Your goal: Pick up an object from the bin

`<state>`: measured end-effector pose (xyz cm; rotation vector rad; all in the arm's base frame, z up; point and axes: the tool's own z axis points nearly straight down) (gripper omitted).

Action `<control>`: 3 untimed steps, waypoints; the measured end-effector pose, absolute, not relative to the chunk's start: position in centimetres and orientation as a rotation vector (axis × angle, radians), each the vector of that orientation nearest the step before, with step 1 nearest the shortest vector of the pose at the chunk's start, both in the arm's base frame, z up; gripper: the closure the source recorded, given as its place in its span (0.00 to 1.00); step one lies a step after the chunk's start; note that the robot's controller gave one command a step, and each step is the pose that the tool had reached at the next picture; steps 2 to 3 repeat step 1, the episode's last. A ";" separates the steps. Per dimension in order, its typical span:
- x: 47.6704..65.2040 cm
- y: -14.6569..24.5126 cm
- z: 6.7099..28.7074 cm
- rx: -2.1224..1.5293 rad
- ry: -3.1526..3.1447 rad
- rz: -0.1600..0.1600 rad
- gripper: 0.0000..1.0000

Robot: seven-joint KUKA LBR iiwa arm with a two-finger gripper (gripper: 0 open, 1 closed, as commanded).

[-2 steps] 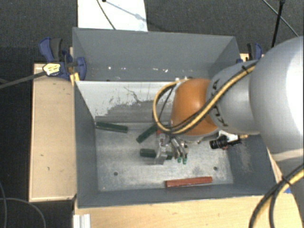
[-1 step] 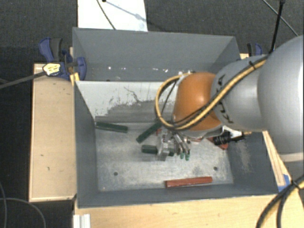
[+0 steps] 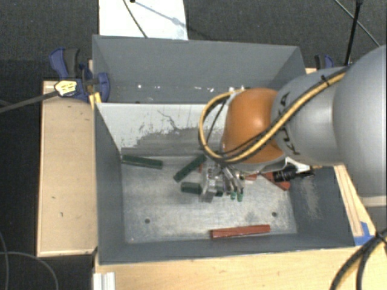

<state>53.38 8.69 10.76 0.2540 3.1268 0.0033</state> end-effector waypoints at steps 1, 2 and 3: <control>53.5 8.7 14.7 0.254 3.125 0.004 1.00; 53.5 8.7 14.7 0.254 3.125 0.004 1.00; 53.5 8.7 14.7 0.254 3.125 0.004 1.00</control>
Offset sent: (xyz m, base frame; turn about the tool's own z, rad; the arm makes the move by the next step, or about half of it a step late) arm -0.0001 0.0000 0.0364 0.0000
